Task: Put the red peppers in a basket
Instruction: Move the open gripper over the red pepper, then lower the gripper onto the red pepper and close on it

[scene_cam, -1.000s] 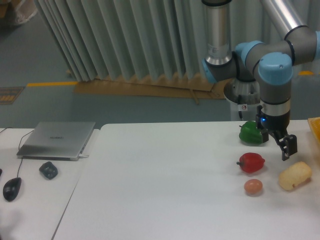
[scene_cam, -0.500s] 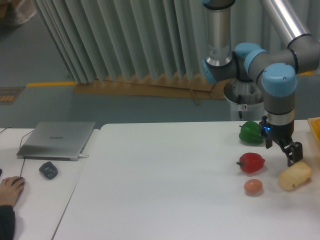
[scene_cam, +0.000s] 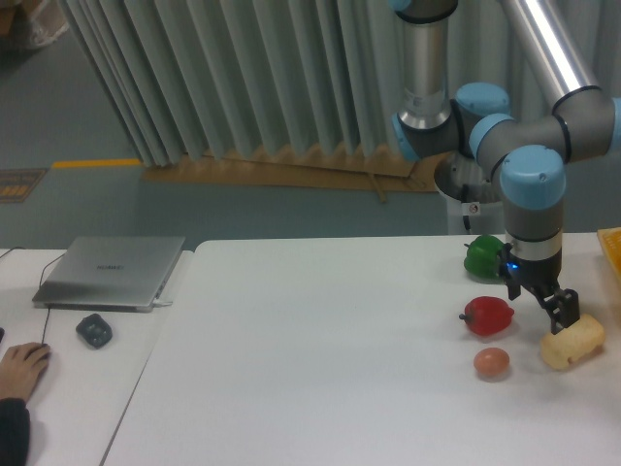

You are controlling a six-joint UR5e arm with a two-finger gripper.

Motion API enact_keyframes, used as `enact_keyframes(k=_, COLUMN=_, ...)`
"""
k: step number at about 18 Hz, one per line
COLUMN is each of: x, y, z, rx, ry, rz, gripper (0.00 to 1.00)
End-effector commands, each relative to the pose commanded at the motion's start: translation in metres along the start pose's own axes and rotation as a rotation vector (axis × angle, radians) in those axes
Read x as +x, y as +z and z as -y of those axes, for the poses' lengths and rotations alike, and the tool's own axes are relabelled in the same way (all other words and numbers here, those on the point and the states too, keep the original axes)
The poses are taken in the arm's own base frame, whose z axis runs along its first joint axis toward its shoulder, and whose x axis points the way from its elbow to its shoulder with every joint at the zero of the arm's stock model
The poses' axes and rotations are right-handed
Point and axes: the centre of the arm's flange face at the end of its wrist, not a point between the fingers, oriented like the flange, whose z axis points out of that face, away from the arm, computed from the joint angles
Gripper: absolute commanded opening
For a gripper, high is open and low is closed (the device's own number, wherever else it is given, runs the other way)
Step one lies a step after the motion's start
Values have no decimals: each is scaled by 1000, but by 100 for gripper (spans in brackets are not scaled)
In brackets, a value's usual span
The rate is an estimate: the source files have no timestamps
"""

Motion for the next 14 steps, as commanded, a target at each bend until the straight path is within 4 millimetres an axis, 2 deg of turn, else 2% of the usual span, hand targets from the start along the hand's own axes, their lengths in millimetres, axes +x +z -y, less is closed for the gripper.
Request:
enact_keyframes(k=3, x=8, y=4, z=6, rx=31, ry=-28, rz=-62, gripper=100)
enact_keyframes(k=6, x=16, y=-1, z=10, rx=45, ry=-22, rz=-80, gripper=100)
enact_keyframes(k=9, x=27, y=-1, z=25, rx=43, ry=-33, rz=-87, gripper=100)
enact_keyframes(k=11, x=33, y=2, z=34, rx=41, ry=-16, rz=-87, gripper=100)
enact_keyframes(k=14, x=39, y=14, z=36, rx=30, ry=-10, rz=-99, gripper=100)
